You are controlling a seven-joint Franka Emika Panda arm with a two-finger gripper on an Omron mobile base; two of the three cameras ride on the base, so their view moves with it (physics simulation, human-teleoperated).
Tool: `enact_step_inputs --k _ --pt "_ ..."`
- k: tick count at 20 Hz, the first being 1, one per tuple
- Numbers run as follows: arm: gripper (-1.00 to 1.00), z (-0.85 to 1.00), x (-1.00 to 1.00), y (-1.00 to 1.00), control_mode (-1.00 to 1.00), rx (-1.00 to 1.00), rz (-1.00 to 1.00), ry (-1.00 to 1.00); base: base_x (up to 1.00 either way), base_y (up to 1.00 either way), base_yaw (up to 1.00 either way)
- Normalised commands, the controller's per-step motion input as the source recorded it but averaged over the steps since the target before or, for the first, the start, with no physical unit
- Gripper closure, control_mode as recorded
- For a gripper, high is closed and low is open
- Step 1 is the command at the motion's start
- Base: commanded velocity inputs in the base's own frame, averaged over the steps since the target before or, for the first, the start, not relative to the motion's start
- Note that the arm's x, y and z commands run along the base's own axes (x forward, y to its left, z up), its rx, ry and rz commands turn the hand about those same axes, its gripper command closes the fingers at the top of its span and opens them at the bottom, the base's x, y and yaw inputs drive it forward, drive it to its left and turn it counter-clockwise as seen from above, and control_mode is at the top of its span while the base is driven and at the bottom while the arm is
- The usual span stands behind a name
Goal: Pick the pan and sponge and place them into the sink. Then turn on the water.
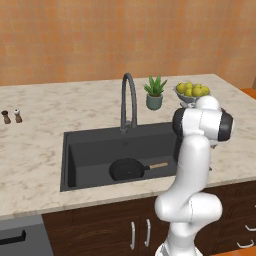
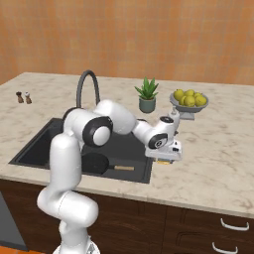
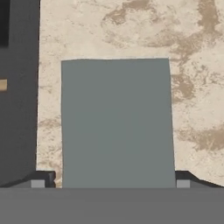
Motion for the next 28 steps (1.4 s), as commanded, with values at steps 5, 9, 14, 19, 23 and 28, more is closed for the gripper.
enact_step_inputs --k 5,9,14,19,23,28 --pt "1.0 -0.68 -0.04 0.09 -1.0 0.0 0.0 0.19 0.0 0.0 0.0" --pt "1.0 -0.5 -0.37 0.35 -1.0 0.0 0.0 0.05 0.0 0.0 0.0" --pt "1.0 -0.29 -0.44 0.84 -1.0 0.0 0.16 -0.03 0.0 0.0 0.0" --pt "1.0 0.0 -0.63 0.77 -1.0 0.0 0.31 -0.25 0.0 0.0 0.0" --pt "1.0 0.07 -0.45 0.06 -1.0 0.08 0.56 -0.27 0.0 0.0 0.0" --pt "1.0 0.41 -0.23 0.01 -1.0 0.16 0.53 -0.13 0.0 0.0 0.0"
